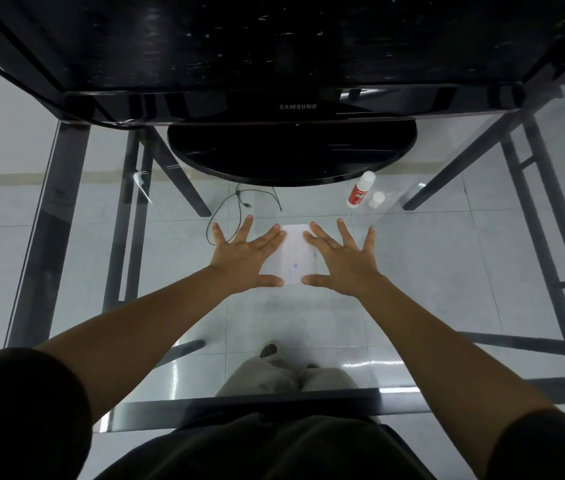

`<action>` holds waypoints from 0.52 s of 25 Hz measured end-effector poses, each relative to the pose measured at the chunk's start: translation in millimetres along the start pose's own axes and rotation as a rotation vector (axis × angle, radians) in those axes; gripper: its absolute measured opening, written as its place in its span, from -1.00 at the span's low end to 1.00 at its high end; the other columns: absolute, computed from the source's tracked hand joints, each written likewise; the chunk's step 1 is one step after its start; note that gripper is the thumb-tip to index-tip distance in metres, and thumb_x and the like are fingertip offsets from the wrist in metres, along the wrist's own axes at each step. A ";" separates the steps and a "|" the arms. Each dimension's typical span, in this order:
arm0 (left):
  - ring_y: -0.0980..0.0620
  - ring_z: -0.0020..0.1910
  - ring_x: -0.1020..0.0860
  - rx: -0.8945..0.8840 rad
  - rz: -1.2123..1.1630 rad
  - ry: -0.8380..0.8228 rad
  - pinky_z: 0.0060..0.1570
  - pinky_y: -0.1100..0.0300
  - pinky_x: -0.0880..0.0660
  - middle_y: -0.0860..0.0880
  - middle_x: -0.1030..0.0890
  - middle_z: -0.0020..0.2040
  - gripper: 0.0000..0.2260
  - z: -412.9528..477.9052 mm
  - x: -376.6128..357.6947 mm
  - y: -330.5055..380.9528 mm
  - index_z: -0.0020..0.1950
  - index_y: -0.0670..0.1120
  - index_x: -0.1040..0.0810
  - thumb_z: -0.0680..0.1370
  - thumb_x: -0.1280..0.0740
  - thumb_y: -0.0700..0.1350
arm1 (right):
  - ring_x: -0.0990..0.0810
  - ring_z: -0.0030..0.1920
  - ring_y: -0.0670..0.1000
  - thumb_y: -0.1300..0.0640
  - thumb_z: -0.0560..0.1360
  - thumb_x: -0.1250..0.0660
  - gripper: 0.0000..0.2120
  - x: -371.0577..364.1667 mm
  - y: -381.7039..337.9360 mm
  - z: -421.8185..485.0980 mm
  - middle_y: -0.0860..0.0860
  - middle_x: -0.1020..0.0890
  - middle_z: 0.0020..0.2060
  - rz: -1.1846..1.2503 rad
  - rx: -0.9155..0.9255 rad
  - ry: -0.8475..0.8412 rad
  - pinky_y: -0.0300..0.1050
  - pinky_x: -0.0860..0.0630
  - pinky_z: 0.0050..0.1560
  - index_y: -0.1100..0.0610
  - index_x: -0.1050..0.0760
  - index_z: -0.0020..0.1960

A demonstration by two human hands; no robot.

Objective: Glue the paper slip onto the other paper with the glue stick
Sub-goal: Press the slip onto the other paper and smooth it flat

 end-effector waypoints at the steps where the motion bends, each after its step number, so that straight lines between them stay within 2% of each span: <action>1: -0.16 0.48 0.25 -0.002 0.000 -0.004 0.21 -0.51 0.07 0.14 0.19 0.53 -0.15 0.0 -0.3 0.5 0.46 0.11 0.32 0.36 0.01 0.48 | 0.24 0.50 0.14 -0.47 0.35 -0.07 -0.11 -0.7 -0.7 0.1 -0.13 0.18 0.52 0.000 0.000 -0.004 0.48 0.26 0.30 -0.12 0.22 0.49; 9: -0.17 0.48 0.23 0.016 0.020 0.011 0.23 -0.50 0.06 0.13 0.19 0.53 -0.15 0.1 1.9 0.1 0.46 0.09 0.32 0.38 0.01 0.47 | 0.27 0.50 0.13 -0.46 0.35 -0.10 -0.08 -2.1 0.2 0.8 -0.11 0.21 0.52 0.042 0.003 -0.029 0.47 0.23 0.32 -0.12 0.29 0.48; 13: -0.12 0.50 0.19 -0.041 0.043 0.073 0.24 -0.49 0.08 0.16 0.14 0.52 -0.31 -7.0 0.9 6.9 0.42 0.19 0.35 0.44 0.11 0.40 | 0.28 0.50 0.13 -0.45 0.36 -0.11 -0.09 -2.5 0.4 0.2 -0.12 0.22 0.51 0.068 0.004 -0.037 0.47 0.22 0.33 -0.13 0.29 0.48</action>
Point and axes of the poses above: each hand's wrist, its own z-axis towards the middle knuckle, its own x-axis out of the back of the hand, y = z × x, the point moved 10 cm from there along z, towards the middle knuckle
